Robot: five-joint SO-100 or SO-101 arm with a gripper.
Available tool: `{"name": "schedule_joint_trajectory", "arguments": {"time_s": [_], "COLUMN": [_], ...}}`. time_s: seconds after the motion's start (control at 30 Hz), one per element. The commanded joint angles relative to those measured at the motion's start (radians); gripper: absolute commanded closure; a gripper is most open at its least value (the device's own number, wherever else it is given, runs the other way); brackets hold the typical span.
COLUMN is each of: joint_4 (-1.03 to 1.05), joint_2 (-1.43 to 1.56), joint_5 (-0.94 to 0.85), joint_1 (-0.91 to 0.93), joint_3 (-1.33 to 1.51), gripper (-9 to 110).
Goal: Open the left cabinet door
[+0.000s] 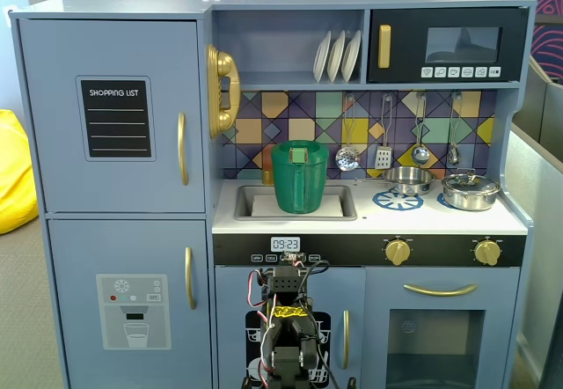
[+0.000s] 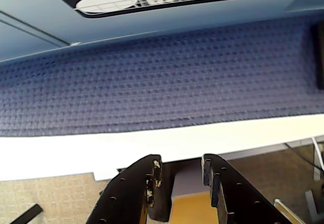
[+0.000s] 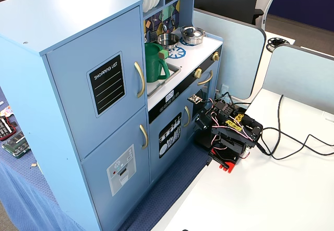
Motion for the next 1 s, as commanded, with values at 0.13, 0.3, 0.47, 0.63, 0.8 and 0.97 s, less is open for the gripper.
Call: {"name": "schedule_joint_trajectory", "arguments": {"time_s": [0.13, 0.3, 0.47, 0.63, 0.8, 0.97], "joint_4": [-0.147, -0.373, -0.531, -0.618, -0.816, -0.977], "joint_2": [-0.018, -0.114, -0.250, -0.379, -0.509, -0.611], "joint_5": [0.115, 0.091, 0.000, -0.080, -0.118, -0.147], "joint_1": [-0.206, -0.380, -0.485, -0.531, -0.531, -0.557], "joint_3": [-0.155, -0.364, -0.584, -0.776, -0.884, -0.953], "gripper": [100, 95, 91, 90, 82, 81]}}
